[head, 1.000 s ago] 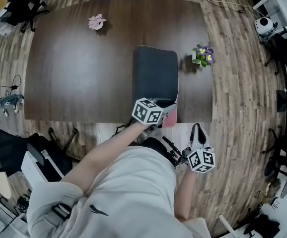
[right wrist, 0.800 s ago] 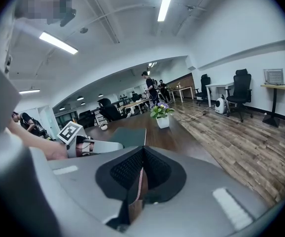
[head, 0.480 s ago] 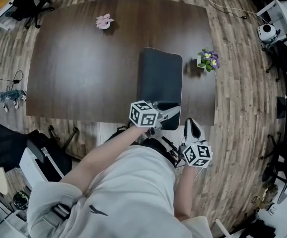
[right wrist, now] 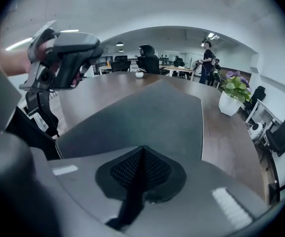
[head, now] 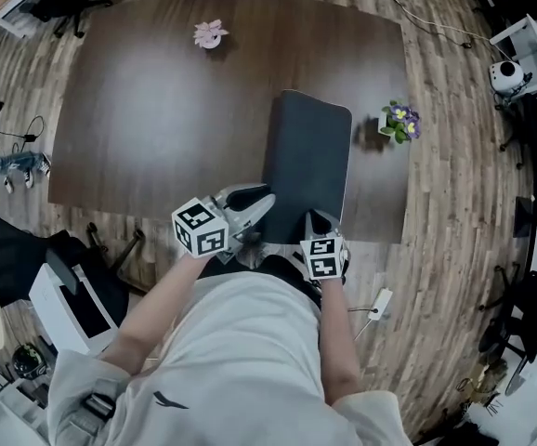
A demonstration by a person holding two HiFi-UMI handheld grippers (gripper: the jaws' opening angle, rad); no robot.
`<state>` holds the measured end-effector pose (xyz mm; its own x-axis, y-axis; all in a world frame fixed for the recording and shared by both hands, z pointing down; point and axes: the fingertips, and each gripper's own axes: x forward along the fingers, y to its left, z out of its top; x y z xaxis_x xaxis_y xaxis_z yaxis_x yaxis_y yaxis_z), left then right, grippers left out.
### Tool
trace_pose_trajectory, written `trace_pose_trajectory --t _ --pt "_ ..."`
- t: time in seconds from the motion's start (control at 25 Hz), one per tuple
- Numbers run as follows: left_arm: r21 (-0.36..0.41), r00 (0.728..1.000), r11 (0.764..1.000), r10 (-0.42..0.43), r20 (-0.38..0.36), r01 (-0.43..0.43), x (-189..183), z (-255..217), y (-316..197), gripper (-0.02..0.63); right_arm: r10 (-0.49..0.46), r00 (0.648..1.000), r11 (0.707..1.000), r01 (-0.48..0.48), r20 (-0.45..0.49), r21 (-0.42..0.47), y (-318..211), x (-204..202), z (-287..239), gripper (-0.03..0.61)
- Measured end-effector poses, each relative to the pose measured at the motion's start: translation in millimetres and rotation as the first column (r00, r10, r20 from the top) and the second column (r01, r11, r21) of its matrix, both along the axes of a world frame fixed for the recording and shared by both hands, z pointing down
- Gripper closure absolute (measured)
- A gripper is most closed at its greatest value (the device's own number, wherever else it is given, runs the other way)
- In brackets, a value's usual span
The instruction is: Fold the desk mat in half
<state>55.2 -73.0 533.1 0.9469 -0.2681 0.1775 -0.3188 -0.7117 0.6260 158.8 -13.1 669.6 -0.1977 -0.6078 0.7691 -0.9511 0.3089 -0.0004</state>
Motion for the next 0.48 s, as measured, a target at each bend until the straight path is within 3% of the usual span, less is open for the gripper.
trace_pose_trajectory --t 0.2,0.48 --pt "-0.047 0.994 0.993 -0.111 -0.002 0.111 -46.9 3.4 3.7 0.535 -0.013 0.999 1.0 0.012 0.038 0.027 -1.8 3.4 4.4 0.575" --pt "-0.08 0.985 0.982 -0.172 -0.01 0.171 -71.9 5.3 16.0 0.537 -0.009 0.999 1.0 0.007 0.049 0.026 -2.2 3.3 4.4 0.572"
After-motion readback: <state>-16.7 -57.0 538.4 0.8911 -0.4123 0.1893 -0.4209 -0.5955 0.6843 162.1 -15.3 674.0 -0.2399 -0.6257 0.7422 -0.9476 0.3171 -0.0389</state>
